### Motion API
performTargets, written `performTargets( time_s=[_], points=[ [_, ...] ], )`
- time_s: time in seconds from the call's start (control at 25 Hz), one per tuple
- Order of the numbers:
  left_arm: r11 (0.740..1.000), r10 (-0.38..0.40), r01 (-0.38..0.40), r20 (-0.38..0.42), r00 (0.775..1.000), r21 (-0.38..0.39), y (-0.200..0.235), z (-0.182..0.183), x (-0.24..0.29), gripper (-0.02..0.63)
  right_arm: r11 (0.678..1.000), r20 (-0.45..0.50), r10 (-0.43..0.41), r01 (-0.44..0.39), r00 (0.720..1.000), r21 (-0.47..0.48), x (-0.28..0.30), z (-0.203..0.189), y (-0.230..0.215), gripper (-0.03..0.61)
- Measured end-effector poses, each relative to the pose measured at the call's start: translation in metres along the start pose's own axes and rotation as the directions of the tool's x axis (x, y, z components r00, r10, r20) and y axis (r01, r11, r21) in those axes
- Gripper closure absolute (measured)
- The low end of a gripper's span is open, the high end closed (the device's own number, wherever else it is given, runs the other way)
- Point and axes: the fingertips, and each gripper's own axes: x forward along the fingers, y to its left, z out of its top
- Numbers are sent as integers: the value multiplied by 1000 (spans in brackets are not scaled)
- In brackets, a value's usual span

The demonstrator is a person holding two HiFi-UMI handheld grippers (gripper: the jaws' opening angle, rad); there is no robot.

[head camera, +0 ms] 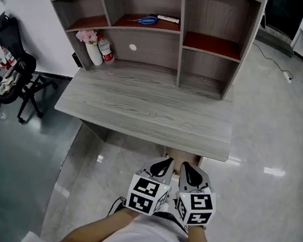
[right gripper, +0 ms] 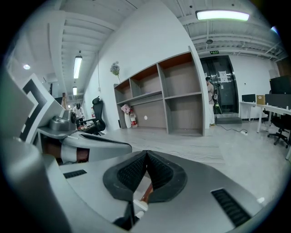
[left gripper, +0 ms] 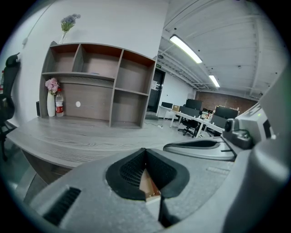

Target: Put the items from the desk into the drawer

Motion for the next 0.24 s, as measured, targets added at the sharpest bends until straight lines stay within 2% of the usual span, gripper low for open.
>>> performTargets(
  time_s=[0.24],
  points=[
    [1000, -2, 2, -4, 1000, 7, -5, -2, 3, 611, 1000, 2, 1, -1, 1000, -1, -1, -3, -3, 577]
  ],
)
